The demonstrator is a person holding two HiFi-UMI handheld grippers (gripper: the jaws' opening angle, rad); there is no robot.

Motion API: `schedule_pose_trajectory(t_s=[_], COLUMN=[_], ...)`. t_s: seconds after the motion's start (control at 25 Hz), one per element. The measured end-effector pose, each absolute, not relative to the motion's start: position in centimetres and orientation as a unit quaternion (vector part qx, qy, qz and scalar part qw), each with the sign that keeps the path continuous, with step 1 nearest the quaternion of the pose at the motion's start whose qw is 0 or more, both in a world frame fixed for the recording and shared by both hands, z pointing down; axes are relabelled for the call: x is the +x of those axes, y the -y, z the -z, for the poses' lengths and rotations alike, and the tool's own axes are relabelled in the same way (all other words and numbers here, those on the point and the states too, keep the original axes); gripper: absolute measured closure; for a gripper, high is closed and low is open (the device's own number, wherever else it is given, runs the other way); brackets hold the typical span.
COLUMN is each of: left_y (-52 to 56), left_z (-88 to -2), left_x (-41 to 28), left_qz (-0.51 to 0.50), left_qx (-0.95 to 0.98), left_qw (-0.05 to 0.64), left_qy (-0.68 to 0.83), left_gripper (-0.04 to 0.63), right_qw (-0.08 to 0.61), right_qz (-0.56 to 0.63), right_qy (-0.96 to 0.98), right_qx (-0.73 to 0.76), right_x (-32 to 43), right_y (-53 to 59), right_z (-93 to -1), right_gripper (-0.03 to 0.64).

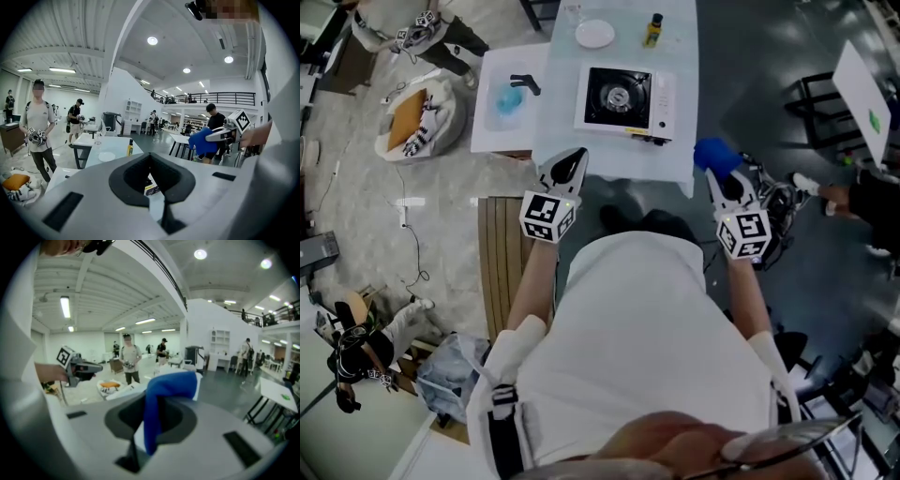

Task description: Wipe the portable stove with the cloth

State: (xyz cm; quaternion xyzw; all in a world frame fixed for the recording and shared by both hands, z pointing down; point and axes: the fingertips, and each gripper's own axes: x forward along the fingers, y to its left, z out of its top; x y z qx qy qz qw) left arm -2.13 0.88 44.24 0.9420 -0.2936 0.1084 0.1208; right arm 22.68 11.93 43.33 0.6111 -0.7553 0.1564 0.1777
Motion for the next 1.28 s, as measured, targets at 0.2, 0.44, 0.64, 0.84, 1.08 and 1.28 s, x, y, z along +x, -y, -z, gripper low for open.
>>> schedule_pose_trajectory(t_s=[0.2,0.44,0.64,0.84,1.08,1.28], left_y=[0.0,1.6,2.8,3.8,4.7,4.5], left_z=[-44.5,-44.4,-44.6,-45.7,-47.2,-49.0], left_x=[-0.9,0.8,3.0,5.1,7.6,8.6], left_qz=[-0.110,-0.106,-0.106,-0.114,-0.129,-0.141], left_qx=[0.940,0.932,0.924,0.911,0.895,0.883], left_qw=[0.128,0.133,0.137,0.156,0.179,0.199], left_qy=[0.298,0.320,0.340,0.364,0.388,0.401], left_gripper=[0.565,0.564,0.563,0.563,0.565,0.563], right_qw=[0.175,0.180,0.186,0.210,0.235,0.265], right_qz=[-0.166,-0.168,-0.173,-0.185,-0.203,-0.222], right_qy=[0.754,0.769,0.786,0.799,0.807,0.807], right_qx=[0.610,0.590,0.563,0.532,0.503,0.479], right_x=[23.9,26.3,28.8,31.3,34.2,35.4], right_y=[-10.2,-6.9,-3.4,-0.4,4.1,7.6], right_z=[-44.1,-44.8,-45.9,-48.3,-52.5,-57.4], right_gripper=[0.543,0.543,0.543,0.543,0.543,0.543])
